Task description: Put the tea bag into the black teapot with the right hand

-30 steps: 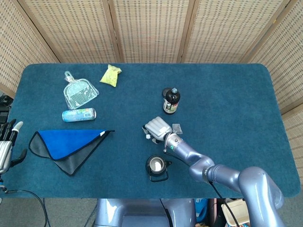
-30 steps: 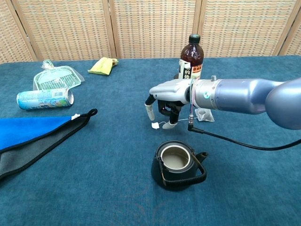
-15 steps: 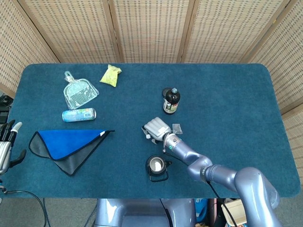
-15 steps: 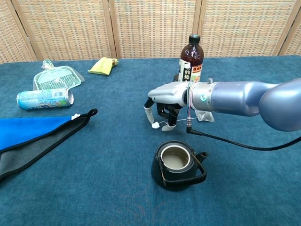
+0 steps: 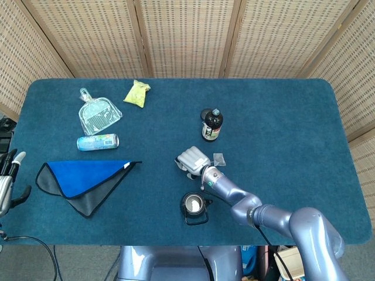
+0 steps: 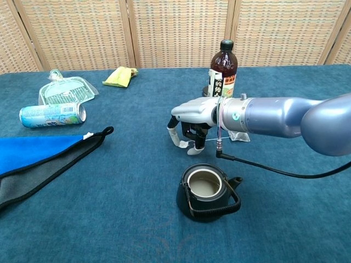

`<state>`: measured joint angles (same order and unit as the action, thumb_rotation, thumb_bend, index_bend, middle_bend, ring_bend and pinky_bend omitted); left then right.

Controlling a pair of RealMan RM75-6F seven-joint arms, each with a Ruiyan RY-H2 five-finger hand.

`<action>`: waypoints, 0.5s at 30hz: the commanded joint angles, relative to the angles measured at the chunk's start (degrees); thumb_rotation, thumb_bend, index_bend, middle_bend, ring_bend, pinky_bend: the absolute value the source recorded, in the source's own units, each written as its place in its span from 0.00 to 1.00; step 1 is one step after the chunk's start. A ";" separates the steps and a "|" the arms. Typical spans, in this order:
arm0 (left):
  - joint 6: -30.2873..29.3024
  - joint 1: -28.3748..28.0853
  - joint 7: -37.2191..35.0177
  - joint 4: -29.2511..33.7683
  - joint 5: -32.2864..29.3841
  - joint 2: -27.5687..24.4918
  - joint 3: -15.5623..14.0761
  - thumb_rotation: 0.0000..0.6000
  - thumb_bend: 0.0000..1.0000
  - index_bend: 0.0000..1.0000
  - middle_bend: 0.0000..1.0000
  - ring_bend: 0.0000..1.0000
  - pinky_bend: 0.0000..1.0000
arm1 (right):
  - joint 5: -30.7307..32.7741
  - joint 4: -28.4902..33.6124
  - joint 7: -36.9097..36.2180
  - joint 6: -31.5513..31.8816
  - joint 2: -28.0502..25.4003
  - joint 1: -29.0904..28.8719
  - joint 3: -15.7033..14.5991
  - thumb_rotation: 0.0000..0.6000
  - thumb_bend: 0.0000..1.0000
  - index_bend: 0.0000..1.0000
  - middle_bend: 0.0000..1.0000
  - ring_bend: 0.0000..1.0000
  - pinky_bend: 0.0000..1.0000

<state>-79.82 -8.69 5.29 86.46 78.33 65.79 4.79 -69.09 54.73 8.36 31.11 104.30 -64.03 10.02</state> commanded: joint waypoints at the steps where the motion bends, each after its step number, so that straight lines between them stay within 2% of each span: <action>1: -0.05 0.04 -0.08 -0.06 0.05 0.01 -0.02 1.00 0.38 0.04 0.00 0.00 0.00 | 0.05 -0.07 0.03 -0.06 0.08 -0.02 0.02 1.00 0.44 0.50 0.91 0.94 0.94; 15: 0.13 0.20 -0.49 -0.72 -0.16 0.31 -0.09 1.00 0.38 0.04 0.00 0.00 0.00 | 0.34 -1.68 -0.31 -1.05 0.54 -0.69 0.55 1.00 0.44 0.50 0.91 0.94 0.94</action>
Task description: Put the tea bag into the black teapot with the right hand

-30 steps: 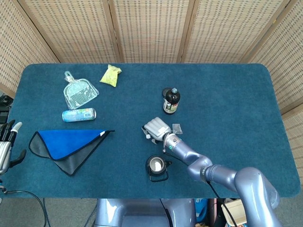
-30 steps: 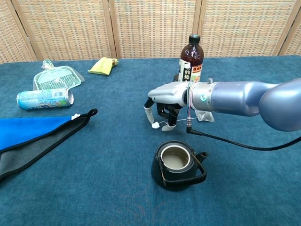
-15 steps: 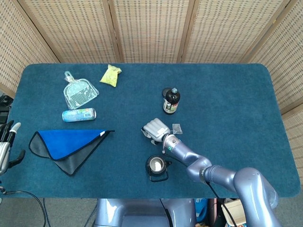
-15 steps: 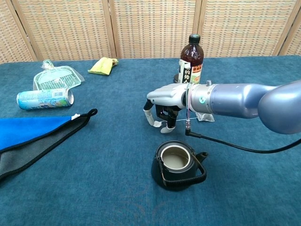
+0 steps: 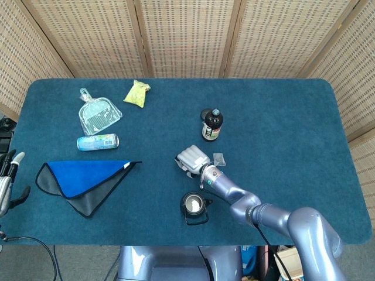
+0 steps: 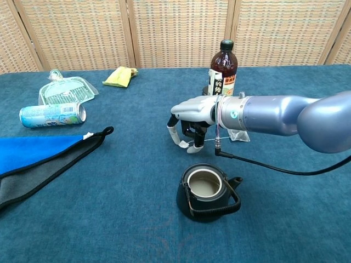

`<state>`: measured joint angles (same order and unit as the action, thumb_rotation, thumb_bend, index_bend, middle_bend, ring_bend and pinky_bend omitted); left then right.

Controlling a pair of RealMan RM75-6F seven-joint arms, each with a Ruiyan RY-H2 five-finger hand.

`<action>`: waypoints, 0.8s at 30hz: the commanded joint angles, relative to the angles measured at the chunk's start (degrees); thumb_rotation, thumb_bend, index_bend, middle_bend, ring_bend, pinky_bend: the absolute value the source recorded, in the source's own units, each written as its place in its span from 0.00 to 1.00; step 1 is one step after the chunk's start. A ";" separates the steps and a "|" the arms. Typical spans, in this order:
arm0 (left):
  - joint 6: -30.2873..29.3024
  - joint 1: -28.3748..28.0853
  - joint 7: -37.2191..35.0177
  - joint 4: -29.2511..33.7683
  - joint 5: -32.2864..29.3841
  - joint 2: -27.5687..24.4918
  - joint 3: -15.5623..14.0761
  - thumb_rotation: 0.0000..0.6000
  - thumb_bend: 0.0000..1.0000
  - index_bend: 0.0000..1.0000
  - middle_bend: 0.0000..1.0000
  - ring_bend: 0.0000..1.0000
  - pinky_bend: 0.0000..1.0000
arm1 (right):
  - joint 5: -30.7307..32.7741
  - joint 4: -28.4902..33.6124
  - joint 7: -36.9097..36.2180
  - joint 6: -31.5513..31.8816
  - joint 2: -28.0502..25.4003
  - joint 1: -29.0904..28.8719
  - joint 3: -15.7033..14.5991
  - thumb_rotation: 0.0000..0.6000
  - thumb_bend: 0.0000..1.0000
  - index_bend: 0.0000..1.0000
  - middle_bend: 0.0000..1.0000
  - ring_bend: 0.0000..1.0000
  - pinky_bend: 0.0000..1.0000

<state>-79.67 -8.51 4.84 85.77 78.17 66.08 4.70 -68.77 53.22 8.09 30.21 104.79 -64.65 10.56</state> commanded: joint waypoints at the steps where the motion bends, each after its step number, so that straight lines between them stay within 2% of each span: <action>1: 0.00 0.02 -0.08 -0.10 -0.05 0.04 0.03 1.00 0.38 0.04 0.00 0.00 0.00 | 0.03 -0.37 -0.08 -0.25 0.12 -0.13 0.02 1.00 0.44 0.50 0.91 0.94 0.94; 24: 0.25 0.02 -0.21 -0.41 -0.01 0.33 -0.01 1.00 0.38 0.04 0.00 0.00 0.00 | -0.08 -3.15 -1.01 -1.38 0.74 -0.46 0.05 1.00 0.44 0.53 0.91 0.94 0.94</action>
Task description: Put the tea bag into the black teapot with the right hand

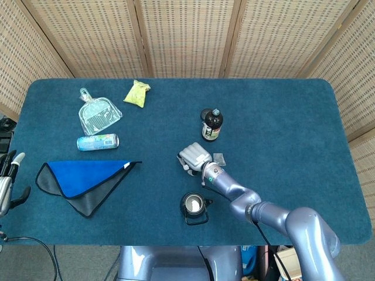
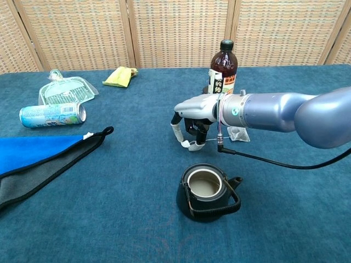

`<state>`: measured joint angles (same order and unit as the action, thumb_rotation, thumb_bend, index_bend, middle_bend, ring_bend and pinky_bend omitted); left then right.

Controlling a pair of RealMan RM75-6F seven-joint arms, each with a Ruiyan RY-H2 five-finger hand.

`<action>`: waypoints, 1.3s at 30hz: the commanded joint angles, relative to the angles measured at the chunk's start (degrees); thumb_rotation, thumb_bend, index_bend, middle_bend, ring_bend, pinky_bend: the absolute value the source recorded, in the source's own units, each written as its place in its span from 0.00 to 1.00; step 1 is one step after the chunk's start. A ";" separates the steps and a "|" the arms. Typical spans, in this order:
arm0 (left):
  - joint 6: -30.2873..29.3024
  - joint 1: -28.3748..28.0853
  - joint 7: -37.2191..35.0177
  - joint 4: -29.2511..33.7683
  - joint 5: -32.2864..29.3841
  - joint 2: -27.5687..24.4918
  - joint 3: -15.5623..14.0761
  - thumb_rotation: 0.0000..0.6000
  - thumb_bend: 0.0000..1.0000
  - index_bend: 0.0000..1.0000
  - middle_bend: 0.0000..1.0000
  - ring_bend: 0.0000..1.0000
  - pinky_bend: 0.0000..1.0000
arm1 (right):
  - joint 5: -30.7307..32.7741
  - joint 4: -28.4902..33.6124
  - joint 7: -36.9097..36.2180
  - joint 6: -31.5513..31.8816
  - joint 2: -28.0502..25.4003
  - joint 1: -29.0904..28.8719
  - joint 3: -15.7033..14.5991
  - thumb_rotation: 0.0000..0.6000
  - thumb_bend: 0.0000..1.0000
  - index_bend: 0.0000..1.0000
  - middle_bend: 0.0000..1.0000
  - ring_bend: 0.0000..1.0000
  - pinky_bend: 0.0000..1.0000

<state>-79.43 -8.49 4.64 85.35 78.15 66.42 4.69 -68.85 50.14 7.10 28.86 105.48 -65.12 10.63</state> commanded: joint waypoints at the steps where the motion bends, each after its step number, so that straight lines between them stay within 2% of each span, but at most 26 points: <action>1: 0.01 0.00 -0.01 -0.01 0.03 0.00 -0.01 1.00 0.38 0.04 0.00 0.00 0.00 | 0.00 -0.15 -0.06 -0.09 0.11 0.01 -0.04 1.00 0.44 0.53 0.91 0.94 0.94; 19: 0.20 -0.12 -0.10 -0.22 -0.05 0.20 0.12 1.00 0.38 0.04 0.00 0.00 0.00 | -0.49 0.09 -0.78 0.20 -0.12 0.25 0.12 1.00 0.44 0.55 0.92 0.94 0.94; 39: -0.17 0.08 -0.05 0.05 0.06 0.09 0.10 1.00 0.38 0.04 0.00 0.00 0.00 | -0.67 6.06 -0.44 2.81 -4.08 1.73 0.38 1.00 0.44 0.55 0.92 0.94 0.94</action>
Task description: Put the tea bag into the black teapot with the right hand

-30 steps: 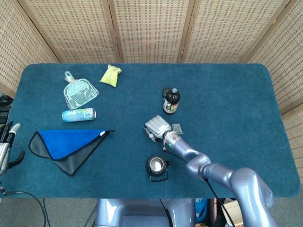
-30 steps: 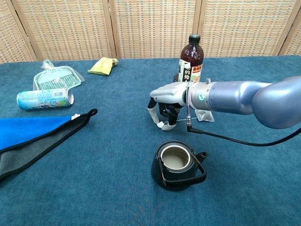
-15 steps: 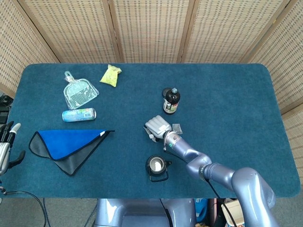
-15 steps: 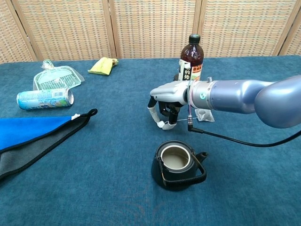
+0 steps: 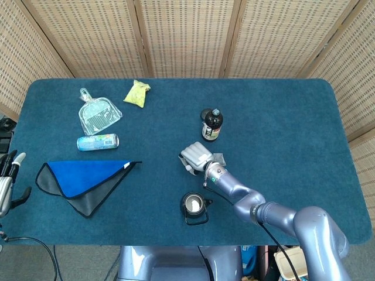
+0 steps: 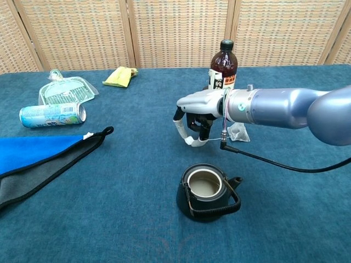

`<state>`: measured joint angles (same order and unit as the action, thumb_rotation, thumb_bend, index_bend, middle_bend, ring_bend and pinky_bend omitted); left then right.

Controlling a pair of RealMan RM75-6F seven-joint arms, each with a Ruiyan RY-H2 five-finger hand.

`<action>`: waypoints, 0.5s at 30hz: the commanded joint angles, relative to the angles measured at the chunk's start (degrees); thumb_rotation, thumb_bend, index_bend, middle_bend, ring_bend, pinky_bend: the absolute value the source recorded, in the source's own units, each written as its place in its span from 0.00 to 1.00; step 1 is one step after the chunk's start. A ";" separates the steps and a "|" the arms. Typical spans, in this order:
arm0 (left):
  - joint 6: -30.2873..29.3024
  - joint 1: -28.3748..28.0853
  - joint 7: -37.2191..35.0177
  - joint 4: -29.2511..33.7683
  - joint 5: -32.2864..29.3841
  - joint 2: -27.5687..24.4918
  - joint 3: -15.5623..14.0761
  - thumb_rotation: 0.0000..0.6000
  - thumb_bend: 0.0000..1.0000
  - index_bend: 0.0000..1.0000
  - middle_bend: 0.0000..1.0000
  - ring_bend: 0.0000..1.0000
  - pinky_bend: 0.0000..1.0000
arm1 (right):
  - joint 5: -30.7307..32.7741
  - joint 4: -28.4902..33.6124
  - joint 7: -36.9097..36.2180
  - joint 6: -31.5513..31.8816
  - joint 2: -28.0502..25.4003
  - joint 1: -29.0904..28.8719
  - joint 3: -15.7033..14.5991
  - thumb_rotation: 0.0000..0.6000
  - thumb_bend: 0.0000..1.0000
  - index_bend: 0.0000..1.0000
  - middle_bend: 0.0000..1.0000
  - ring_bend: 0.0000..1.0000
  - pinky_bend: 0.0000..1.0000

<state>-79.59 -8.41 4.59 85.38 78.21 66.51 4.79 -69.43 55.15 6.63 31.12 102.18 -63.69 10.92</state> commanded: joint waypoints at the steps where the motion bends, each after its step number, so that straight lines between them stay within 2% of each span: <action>1: -0.03 0.00 0.02 0.06 0.04 -0.01 0.01 1.00 0.38 0.04 0.00 0.00 0.00 | -0.07 2.03 -0.07 0.84 -1.41 0.53 0.17 1.00 0.44 0.55 0.92 0.94 0.94; 15: -1.12 0.39 0.38 1.17 0.67 -0.52 -0.04 1.00 0.38 0.04 0.00 0.00 0.00 | -1.80 17.06 -4.00 7.24 -12.86 5.35 1.05 1.00 0.44 0.55 0.92 0.94 0.94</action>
<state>-80.68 -8.05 4.94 86.52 78.86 66.01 4.75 -70.65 70.74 3.53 37.27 90.70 -59.24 11.83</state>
